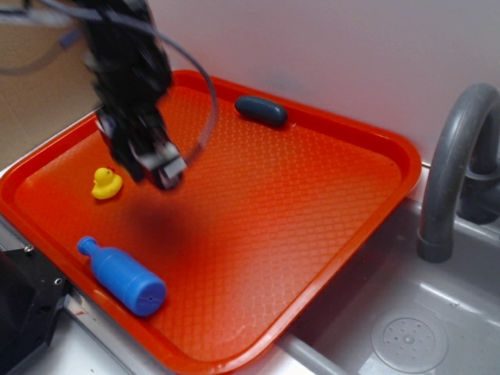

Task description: Grab the black box.

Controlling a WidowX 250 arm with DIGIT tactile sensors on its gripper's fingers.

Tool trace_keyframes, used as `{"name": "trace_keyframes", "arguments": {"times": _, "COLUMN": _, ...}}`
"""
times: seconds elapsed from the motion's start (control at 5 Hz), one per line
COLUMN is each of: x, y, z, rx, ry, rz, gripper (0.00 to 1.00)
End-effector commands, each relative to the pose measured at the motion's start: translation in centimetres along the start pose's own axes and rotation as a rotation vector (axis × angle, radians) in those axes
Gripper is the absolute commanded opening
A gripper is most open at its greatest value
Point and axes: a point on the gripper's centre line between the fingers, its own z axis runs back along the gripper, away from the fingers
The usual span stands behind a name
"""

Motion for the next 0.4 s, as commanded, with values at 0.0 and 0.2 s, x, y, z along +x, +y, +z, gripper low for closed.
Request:
{"name": "trace_keyframes", "arguments": {"times": 0.0, "x": 1.2, "y": 4.6, "z": 10.4, "rx": -0.063, "ry": -0.114, "rz": 0.068, "gripper": 0.00}}
{"name": "trace_keyframes", "arguments": {"times": 0.2, "x": 1.4, "y": 4.6, "z": 12.6, "rx": -0.036, "ry": -0.099, "rz": 0.099, "gripper": 0.00}}
